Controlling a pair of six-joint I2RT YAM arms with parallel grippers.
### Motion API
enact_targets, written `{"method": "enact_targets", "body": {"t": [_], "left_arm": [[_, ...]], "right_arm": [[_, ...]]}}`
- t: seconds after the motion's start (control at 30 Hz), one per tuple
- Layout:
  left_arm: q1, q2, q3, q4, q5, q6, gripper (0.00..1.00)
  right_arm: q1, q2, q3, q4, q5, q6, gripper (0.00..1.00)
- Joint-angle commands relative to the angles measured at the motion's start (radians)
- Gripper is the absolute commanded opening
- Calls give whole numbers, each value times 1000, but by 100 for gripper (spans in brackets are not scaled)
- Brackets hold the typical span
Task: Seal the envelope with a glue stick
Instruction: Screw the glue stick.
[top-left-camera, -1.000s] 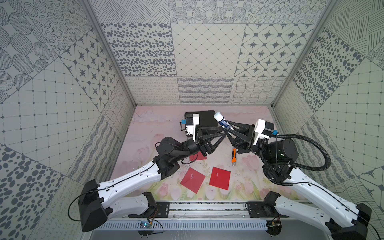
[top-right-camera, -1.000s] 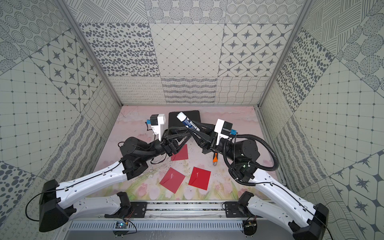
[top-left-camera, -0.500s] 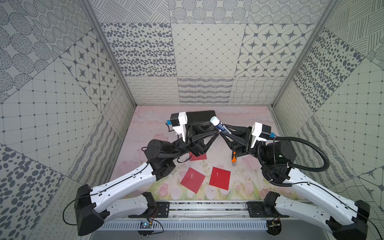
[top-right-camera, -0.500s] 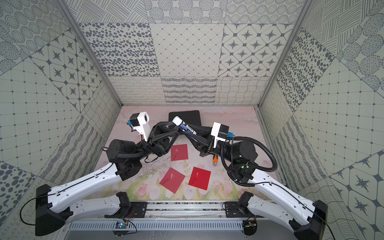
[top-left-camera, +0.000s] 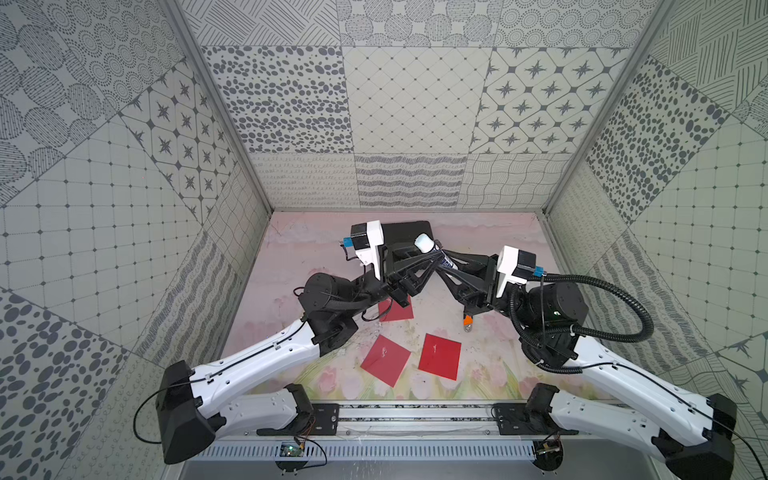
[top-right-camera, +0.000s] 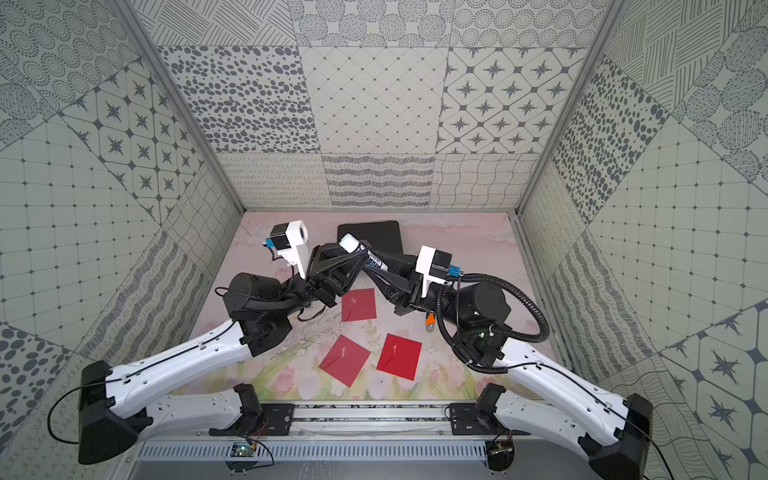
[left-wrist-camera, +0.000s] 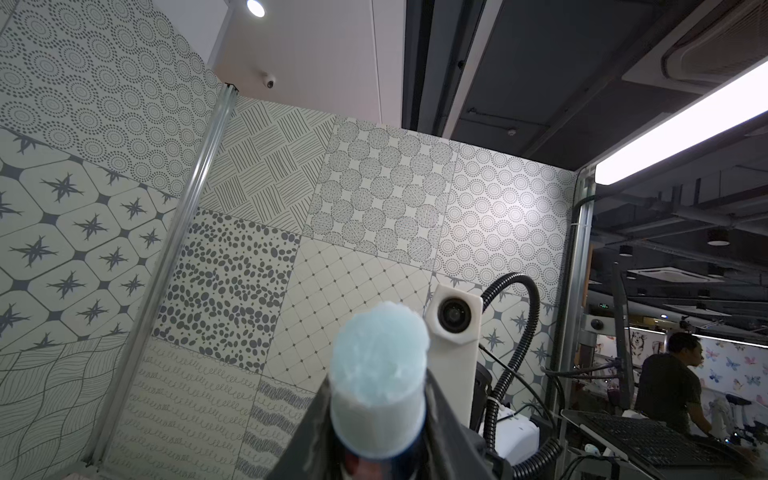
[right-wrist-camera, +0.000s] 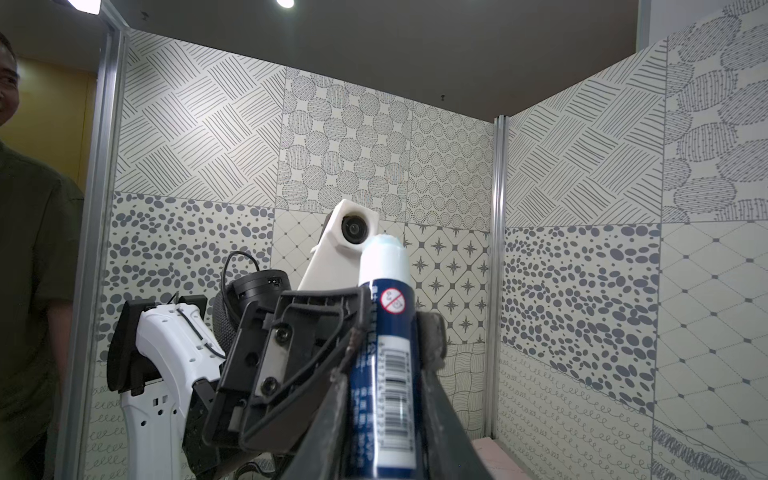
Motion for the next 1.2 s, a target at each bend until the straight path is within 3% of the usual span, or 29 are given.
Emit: {"method": "enact_targets", "body": {"t": [0.0,0.1,0.23,0.33,0.6,1.17], "left_arm": [[2,6,17,43,-11,40,19],[2,8,19,43,-15,41,11],[2,11,26,54,-10,34,4],[3,10,37,57,2,31,1],[2,19,49,81,10,9,0],[3,32,58,137,5,-35,0]], "right_arm": [[12,-7,26,3,22,-27,0],[14,-18,25,-17,36,-23,2],[15,-44,25,-50,49,4,36],[16,-65,13,-57,51,50,49],[21,-99,-14,-74,74,112,51],[21,-95,-15,-114,78,84,41]]}}
